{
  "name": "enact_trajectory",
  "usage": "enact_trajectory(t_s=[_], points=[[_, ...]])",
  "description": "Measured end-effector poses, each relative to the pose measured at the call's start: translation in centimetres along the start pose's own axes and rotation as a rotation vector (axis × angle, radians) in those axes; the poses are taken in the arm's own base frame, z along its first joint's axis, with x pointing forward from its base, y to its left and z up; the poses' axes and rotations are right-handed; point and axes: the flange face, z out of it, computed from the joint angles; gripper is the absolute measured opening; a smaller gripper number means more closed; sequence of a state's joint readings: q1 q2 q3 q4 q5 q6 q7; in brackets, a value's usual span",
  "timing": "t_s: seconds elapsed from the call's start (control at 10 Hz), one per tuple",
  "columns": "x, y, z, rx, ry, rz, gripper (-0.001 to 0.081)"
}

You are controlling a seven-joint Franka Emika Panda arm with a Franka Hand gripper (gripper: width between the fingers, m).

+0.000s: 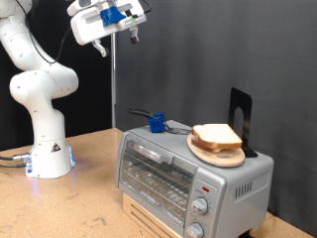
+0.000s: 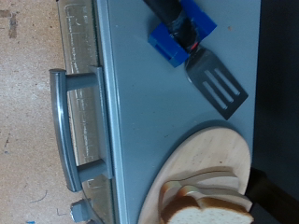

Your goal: Make a piece of toast with the oven

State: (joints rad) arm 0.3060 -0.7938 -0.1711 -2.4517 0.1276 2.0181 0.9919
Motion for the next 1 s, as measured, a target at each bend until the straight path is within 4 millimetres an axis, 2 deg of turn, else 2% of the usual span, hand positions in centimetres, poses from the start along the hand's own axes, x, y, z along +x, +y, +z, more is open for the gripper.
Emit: enact_trajectory(t_s=[0.4,0.8,1.0], points=[[3.5,0.2,5.2,-0.148,0.071,0.119,0.0808],[3.0,0.3,3.6,0.001,-0.04,0.077,0.0808],[3.7,0.7,4.7,-0.008,-0.016,0.137,0.0808]])
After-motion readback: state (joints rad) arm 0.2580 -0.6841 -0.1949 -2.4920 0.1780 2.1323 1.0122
